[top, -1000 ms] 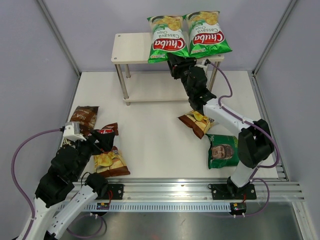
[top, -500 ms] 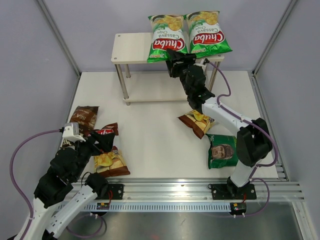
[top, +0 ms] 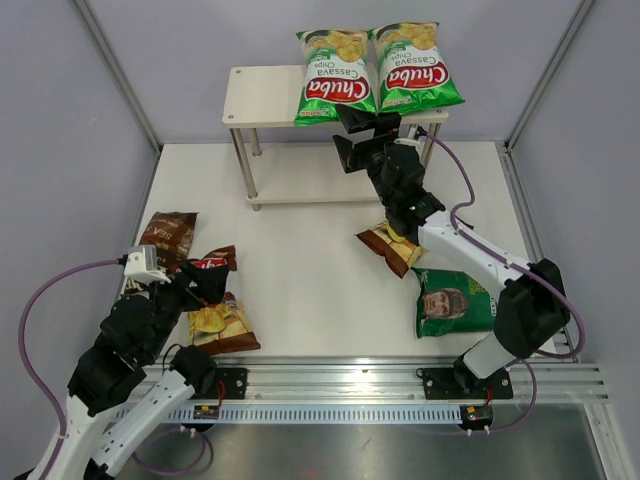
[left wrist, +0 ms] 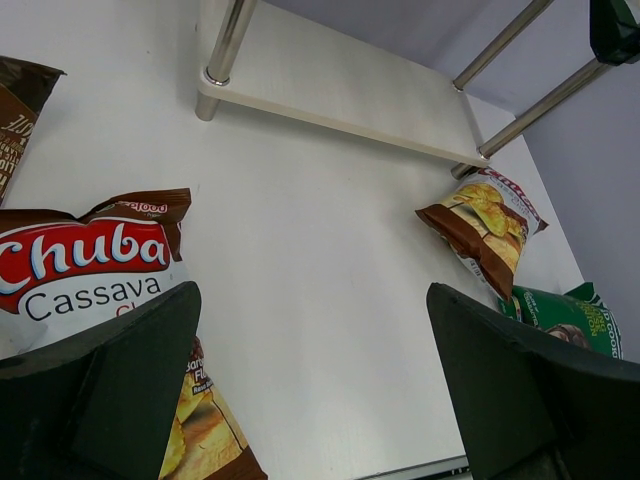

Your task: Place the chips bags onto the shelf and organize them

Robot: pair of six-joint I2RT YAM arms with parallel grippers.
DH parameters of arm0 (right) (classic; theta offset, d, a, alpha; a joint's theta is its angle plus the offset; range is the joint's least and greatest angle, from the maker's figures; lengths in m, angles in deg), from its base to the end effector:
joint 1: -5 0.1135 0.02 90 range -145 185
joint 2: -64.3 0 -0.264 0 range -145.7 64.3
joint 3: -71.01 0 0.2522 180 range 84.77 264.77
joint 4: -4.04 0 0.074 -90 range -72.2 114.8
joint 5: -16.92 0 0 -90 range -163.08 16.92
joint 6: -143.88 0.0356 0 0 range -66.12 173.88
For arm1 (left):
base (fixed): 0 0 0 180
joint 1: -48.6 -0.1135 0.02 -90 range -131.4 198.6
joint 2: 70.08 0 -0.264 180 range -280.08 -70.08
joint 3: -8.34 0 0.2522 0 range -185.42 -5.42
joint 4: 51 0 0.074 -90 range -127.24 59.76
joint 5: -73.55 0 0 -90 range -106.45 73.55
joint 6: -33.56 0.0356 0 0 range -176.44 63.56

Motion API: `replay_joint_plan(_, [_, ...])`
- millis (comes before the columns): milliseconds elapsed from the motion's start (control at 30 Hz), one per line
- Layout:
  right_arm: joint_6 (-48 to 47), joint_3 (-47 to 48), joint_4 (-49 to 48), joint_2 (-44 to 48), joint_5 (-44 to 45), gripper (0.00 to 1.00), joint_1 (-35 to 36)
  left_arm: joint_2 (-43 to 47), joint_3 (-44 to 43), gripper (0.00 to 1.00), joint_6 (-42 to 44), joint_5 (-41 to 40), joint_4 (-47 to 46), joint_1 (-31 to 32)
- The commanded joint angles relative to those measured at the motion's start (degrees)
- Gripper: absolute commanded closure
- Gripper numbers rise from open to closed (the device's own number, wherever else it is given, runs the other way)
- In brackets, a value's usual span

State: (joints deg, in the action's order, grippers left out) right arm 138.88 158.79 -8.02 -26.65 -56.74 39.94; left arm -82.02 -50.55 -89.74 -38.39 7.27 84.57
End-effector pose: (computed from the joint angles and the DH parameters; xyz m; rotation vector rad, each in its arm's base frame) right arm 0.3197 0.2112 0.3802 0.9125 1.3251 1.4913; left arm 0.0392 -0.0120 0.3314 -0.2390 1.7693 -0.5402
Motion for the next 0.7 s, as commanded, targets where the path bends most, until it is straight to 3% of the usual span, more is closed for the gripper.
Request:
replay_joint_plan(0, [-2.2,-2.7,1.9,5.4,-1.8,0.0,0.6,0.0,-0.9,0.01,-0.4,-1.7,-0.7,0.3])
replay_joint_plan(133, [-7.3,-8.1,4.5,11.1,-3.5,0.01,0.7,-0.4,-1.0,0.01,-0.5,-1.4,-0.7,0.3])
replay_joint_plan(267, [-23.7,-14.1,12.4,20.4,-1.8,0.0,0.5,-1.7,-1.6,0.01,-0.6,0.5,-0.2,0.3])
replay_joint_plan(367, [-35.2,-16.5,21.4,27.5,-0.2,0.01,-0.4,-2.1,-2.0,0.01,-0.3,2.3,-0.1,0.3])
replay_joint_plan(400, [-37.4,-16.6,28.4,30.0,-0.3,0.01,-1.8,-2.6,-2.2,0.01,-0.3,3.6,-0.2,0.3])
replay_joint_plan(533, [-47.3,-17.2,42.0,34.3,-4.4,0.01,-5.6,-5.0,-0.9,0.01,-0.4,8.2,-2.8,0.3])
replay_joint_plan(667, [-54.3,-17.1,55.0,36.2,-1.7,0.01,-7.2,-9.2,3.1,0.01,-1.7,15.3,-10.3,0.3])
